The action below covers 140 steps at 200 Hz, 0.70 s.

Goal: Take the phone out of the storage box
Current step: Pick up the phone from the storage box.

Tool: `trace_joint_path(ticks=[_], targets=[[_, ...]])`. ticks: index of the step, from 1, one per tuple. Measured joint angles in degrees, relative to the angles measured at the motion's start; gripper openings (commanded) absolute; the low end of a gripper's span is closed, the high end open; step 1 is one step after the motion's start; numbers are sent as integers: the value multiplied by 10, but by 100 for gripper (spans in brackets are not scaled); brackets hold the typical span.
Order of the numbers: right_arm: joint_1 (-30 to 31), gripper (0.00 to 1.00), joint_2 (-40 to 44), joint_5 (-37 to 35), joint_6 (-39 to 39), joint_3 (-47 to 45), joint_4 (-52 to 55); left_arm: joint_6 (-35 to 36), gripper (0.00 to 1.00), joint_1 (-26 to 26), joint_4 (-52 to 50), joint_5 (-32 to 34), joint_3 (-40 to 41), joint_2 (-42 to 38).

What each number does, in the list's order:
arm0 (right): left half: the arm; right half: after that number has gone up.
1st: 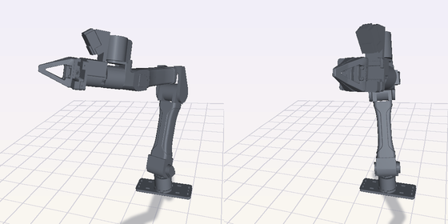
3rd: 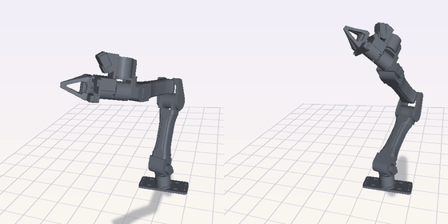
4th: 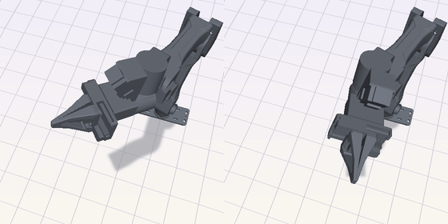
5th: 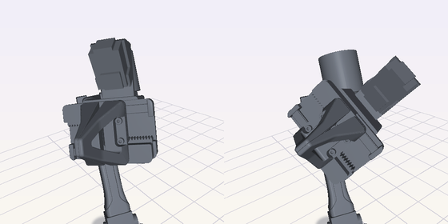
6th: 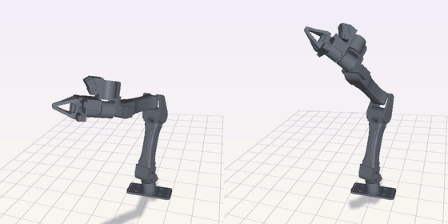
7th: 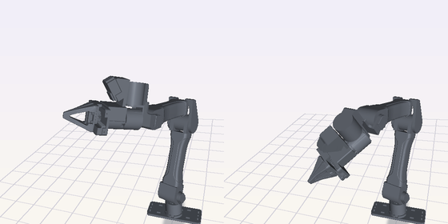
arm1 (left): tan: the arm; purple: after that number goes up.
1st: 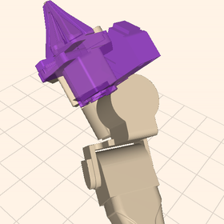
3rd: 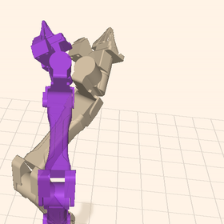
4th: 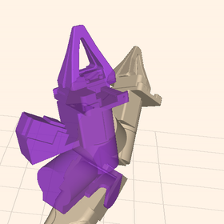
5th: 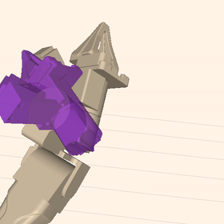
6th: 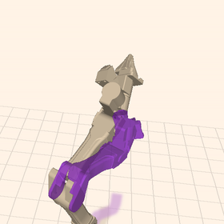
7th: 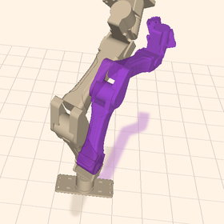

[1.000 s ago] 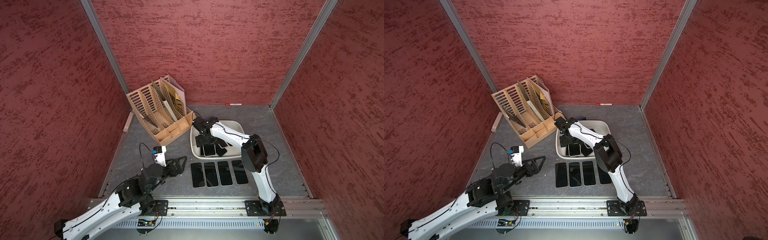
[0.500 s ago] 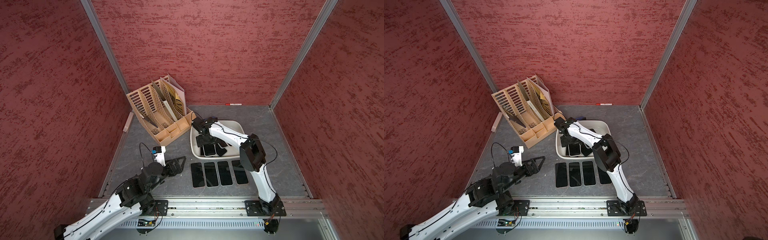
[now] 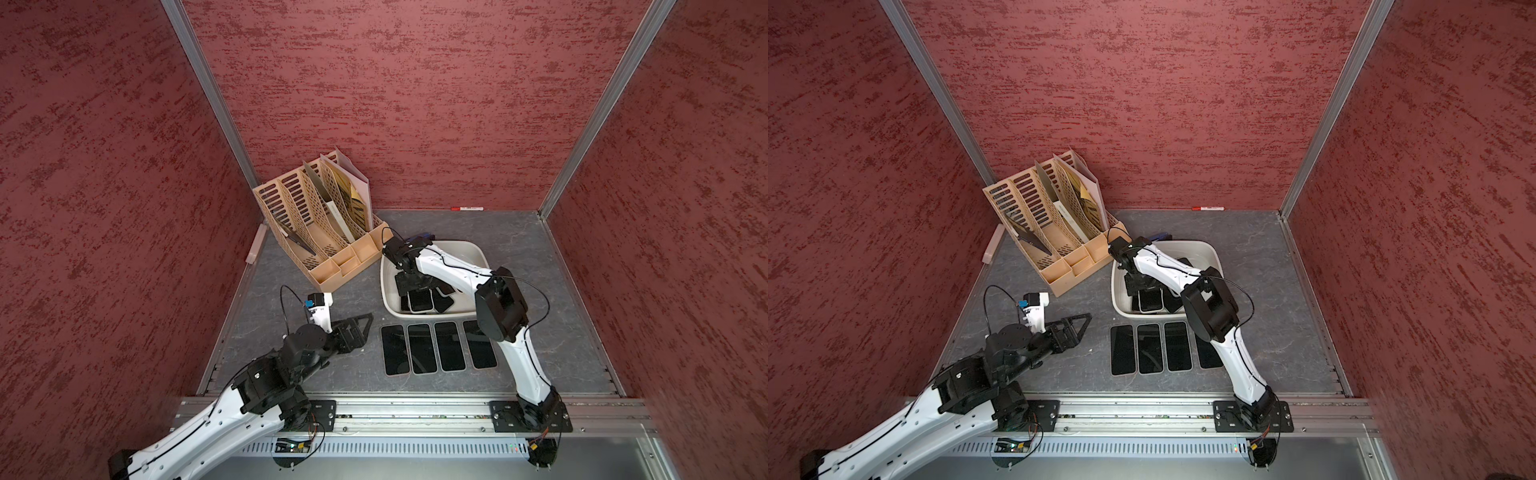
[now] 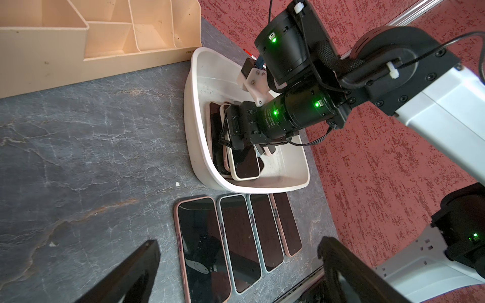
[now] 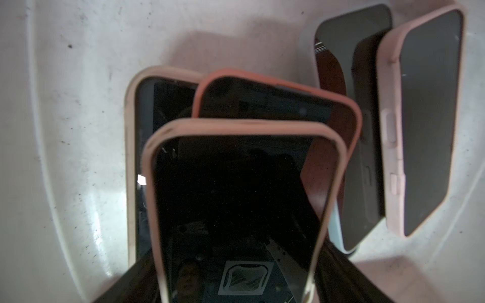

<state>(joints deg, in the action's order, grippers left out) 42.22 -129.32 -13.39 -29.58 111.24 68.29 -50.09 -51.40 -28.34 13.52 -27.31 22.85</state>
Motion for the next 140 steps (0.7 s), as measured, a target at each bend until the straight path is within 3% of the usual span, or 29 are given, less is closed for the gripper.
trace_joint_path(ticks=[60, 96, 140], targets=[[-9, 67, 29, 3, 0, -30, -6, 8, 100, 3, 37, -18, 9, 33], [-50, 67, 111, 24, 0, -63, -10, 32, 100, 3, 101, -56, -3, 162], [-99, 66, 234, 58, -1, -88, -16, 65, 100, -13, 188, -93, -81, 332]])
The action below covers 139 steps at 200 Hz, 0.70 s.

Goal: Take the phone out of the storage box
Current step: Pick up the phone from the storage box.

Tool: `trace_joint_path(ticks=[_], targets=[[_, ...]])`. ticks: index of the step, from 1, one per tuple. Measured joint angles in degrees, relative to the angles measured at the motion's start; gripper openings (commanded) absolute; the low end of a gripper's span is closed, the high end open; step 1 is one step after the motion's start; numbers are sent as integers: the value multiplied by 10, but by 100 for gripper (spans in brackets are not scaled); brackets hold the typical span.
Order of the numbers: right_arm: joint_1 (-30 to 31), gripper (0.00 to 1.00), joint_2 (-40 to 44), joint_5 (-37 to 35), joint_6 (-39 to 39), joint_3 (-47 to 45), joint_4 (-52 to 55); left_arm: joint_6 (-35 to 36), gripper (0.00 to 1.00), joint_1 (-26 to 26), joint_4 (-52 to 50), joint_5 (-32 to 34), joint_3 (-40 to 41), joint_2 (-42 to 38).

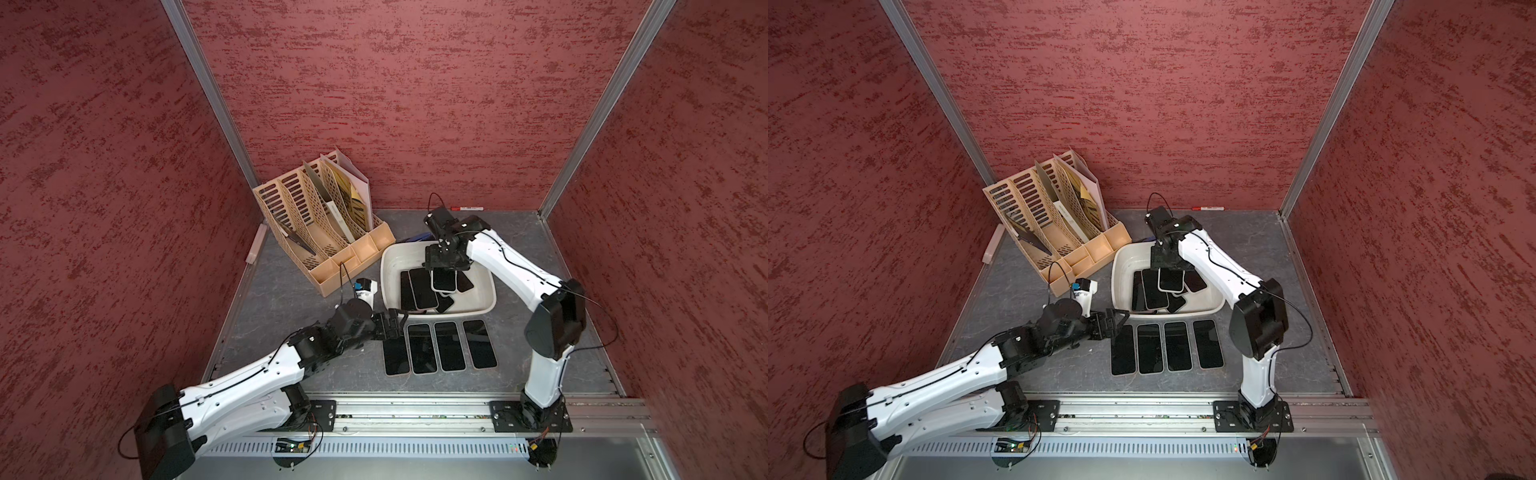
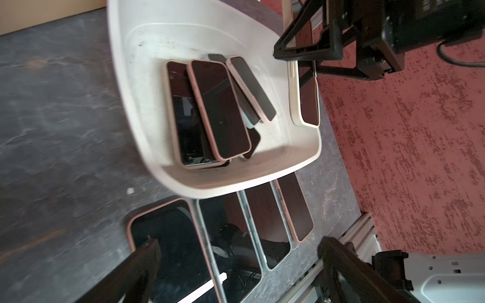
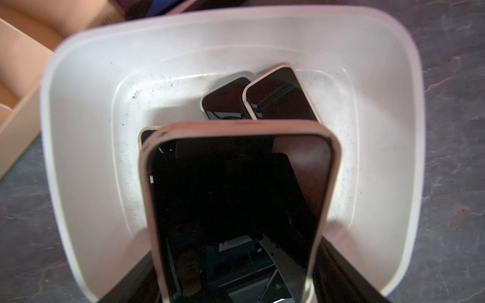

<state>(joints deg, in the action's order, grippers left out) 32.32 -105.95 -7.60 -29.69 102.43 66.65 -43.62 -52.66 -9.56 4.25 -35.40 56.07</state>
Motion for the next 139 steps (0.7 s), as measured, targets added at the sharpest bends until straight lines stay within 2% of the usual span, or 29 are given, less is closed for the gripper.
trace_joint_path(ticks=[23, 35, 62, 81, 101, 139], targets=[[3, 66, 54, 39, -5, -43, -8, 6, 100, -1, 58, -24, -33, 57], [6, 66, 77, 63, -11, -71, -13, 6, 96, -2, 83, -35, -45, 82], [10, 65, 126, 105, -21, -130, -21, 7, 79, -4, 120, -60, -70, 128], [10, 65, 156, 125, -26, -149, -21, 10, 76, -4, 137, -76, -91, 157], [10, 65, 183, 141, -29, -157, -22, 10, 67, -4, 144, -92, -119, 187], [10, 65, 207, 158, -31, -169, -30, 11, 41, -4, 155, -120, -160, 233]])
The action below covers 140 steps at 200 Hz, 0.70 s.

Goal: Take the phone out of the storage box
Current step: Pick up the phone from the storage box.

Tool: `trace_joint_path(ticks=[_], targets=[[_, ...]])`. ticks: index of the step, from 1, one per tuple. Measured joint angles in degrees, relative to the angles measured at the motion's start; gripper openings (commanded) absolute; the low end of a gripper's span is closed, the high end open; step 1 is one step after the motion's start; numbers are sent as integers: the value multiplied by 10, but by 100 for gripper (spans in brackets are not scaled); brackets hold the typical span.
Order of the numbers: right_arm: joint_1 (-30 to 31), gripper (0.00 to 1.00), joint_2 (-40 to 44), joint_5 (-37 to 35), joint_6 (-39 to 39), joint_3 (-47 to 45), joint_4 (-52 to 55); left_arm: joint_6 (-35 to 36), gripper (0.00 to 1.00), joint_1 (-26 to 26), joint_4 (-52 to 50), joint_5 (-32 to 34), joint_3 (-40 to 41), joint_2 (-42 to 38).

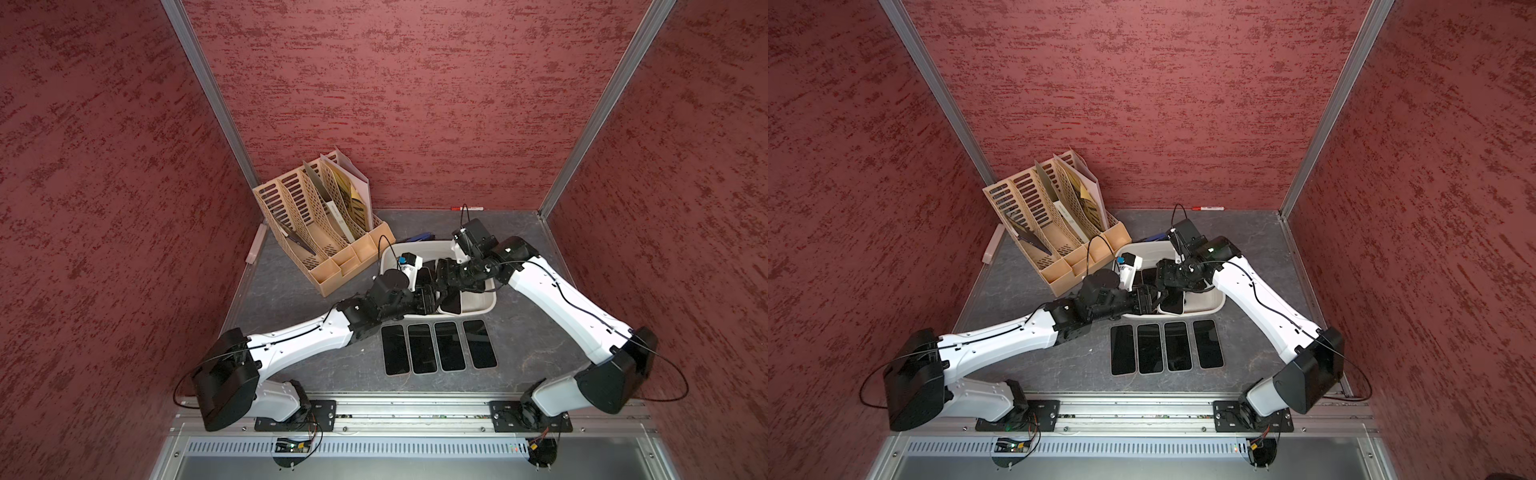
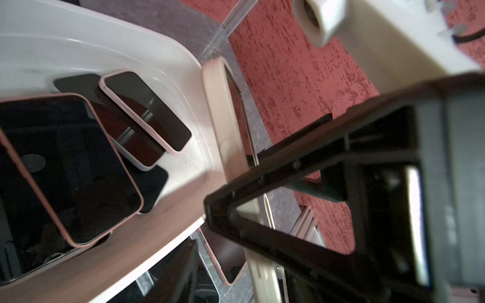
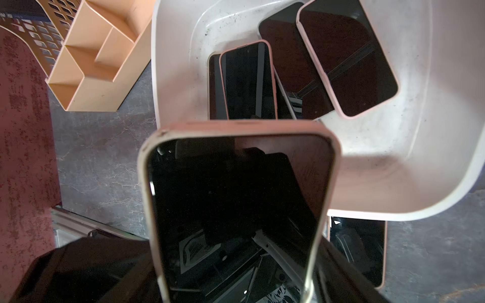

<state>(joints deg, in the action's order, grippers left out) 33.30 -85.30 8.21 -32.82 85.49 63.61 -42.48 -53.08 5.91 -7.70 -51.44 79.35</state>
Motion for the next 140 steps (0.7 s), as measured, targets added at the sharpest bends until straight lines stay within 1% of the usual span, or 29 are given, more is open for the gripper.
trace_joint_path(ticks=[14, 29, 47, 58, 79, 91, 97, 102, 104, 140], targets=[[0, 65, 0, 2, -2, -7, -3, -3, 35, -1, 6, -8, -1, 9], [0, 65, 0, 4, -4, -15, -5, -8, 25, -2, 7, -13, -2, 13], [0, 66, 0, 6, -8, -18, -8, -18, 7, -3, 5, -12, -2, 14], [0, 67, 2, 6, -8, -19, -12, -25, 0, -2, 8, -14, -1, 16], [0, 70, 7, 6, -8, -22, -15, -37, 0, -2, 14, -13, 1, 16], [0, 76, 8, 6, -8, -23, -16, -43, 0, -2, 19, -14, 3, 16], [0, 86, 9, 6, -8, -24, -17, -46, 0, -2, 22, -14, 5, 15], [0, 96, 9, 6, -8, -25, -17, -48, 0, -2, 25, -14, 7, 15], [0, 98, 9, 6, -8, -25, -17, -49, 0, -2, 27, -14, 8, 15], [0, 98, 12, 19, 8, -20, -23, -73, 0, 8, 19, -13, 50, 3]])
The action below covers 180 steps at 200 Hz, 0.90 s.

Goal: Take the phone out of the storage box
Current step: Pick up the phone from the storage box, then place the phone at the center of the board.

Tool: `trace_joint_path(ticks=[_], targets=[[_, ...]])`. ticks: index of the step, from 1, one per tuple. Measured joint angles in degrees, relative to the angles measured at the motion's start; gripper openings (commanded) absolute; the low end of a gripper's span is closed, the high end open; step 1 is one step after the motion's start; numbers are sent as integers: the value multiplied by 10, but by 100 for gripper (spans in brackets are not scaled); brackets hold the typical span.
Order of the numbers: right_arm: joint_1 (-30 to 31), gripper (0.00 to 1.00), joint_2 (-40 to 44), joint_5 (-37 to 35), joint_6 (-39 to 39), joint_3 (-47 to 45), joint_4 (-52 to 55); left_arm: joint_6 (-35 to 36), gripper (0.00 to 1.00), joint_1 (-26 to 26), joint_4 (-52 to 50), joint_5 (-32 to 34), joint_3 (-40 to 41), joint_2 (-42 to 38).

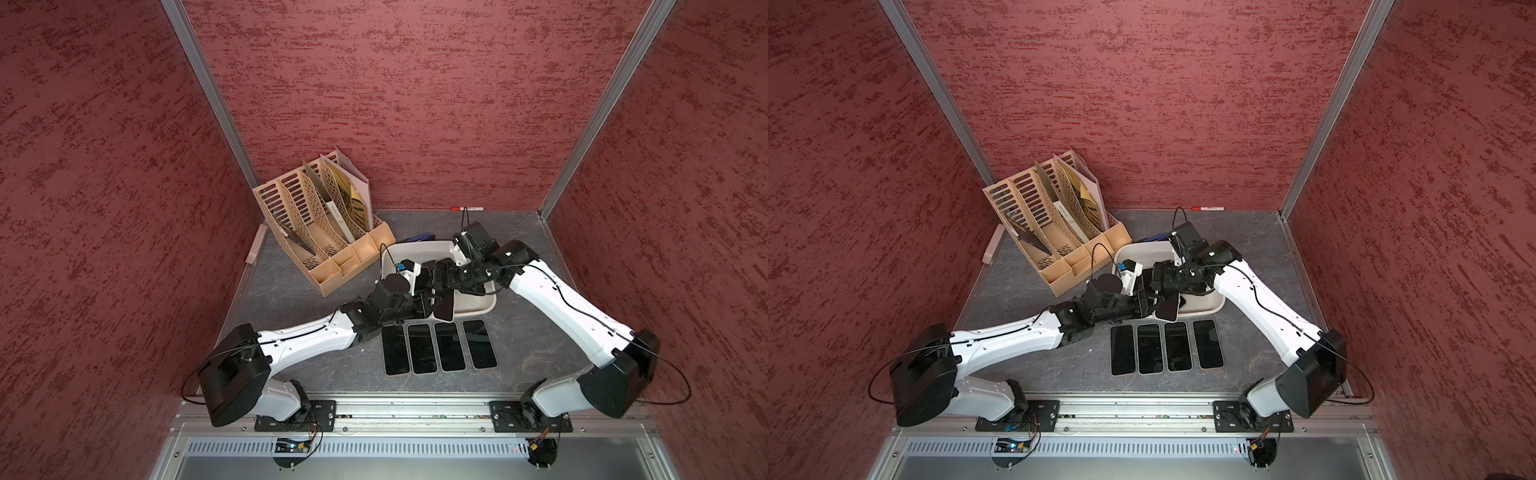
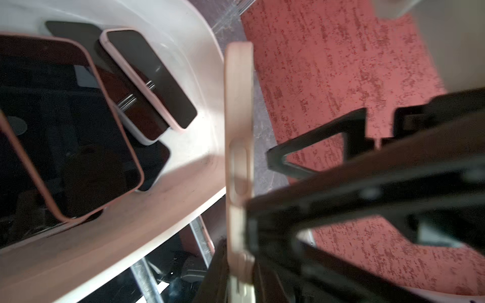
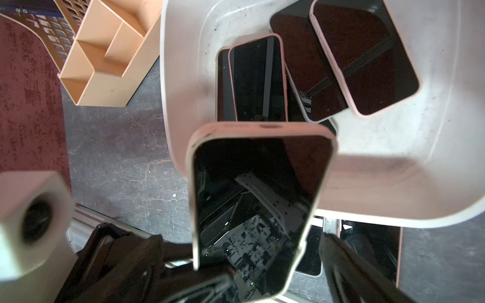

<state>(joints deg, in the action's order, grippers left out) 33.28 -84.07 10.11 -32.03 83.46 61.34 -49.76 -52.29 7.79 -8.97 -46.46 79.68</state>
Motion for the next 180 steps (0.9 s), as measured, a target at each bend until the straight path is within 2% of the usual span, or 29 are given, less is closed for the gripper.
trace_joint_path(ticks=[27, 79, 103, 135, 180], targets=[[-10, 98, 0, -2, 25, 36, 5, -11, 0, 19, -56, 7, 41, -65], [-42, 98, -2, 3, 58, 53, 4, -33, 0, 41, -250, 60, 97, -334], [-45, 98, -14, 13, 61, 43, -3, -54, 0, 32, -358, 93, 111, -417], [-45, 98, -54, 29, 70, 38, -5, -80, 0, 24, -399, 107, 173, -417], [-45, 98, -71, 39, 76, 33, -5, -120, 0, 23, -349, 105, 282, -381]])
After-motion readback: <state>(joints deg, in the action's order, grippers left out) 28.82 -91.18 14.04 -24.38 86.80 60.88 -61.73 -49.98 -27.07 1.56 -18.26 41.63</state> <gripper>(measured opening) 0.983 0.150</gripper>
